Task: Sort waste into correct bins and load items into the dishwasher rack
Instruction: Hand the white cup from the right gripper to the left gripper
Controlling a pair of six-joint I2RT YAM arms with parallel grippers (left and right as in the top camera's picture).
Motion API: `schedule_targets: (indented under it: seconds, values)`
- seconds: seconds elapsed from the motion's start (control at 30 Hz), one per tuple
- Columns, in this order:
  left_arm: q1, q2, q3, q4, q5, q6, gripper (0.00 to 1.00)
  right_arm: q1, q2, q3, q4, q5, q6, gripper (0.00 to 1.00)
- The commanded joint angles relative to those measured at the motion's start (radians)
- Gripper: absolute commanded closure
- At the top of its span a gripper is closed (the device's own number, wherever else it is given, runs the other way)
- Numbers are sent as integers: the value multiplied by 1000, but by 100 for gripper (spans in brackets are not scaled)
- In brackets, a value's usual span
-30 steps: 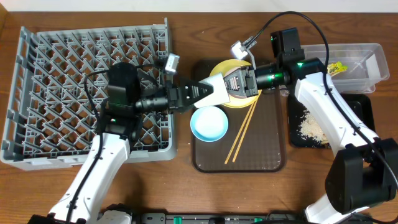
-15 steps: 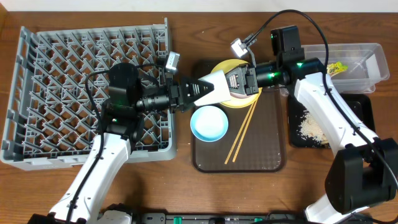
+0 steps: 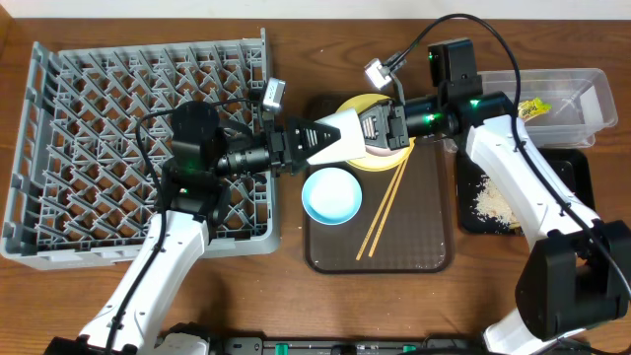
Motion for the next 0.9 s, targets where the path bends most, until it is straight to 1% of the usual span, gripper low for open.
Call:
schedule_targets:
  seconds: [0.0, 0.1, 0.13, 0.17, 0.2, 0.23, 0.3, 0.4, 0.53, 0.67, 0.77, 0.87]
  values:
    - [-48, -10, 23, 35, 20, -10, 25, 77, 8, 2, 1, 156, -2, 99]
    - [-48, -10, 23, 35, 20, -10, 29, 76, 8, 2, 2, 157, -2, 98]
    - [-48, -10, 23, 36, 20, -9, 31, 76, 8, 2, 2, 157, -3, 95]
    - [-48, -10, 23, 35, 20, -7, 33, 76, 8, 2, 2, 158, -3, 89]
    - [-48, -10, 23, 35, 20, 4, 35, 75, 8, 2, 2, 173, -3, 75]
    - [-48, -10, 23, 35, 20, 23, 37, 74, 8, 2, 1, 188, -3, 64]
    - [-48, -10, 23, 35, 21, 71, 43, 70, 8, 2, 2, 190, -3, 52]
    - [-48, -10, 23, 34, 20, 148, 49, 52, 8, 2, -3, 190, -2, 50]
    - [-48, -7, 23, 22, 17, 253, 50, -6, 8, 2, -24, 167, -2, 48]
    - [-48, -7, 23, -87, -43, 349, 50, -77, 8, 2, -54, 91, -3, 48]
    - [-47, -7, 23, -168, -96, 421, 53, -126, 8, 2, -68, 58, -3, 48]
    - [-28, -7, 23, -195, -113, 492, 57, -172, 8, 2, -72, 60, -8, 48]
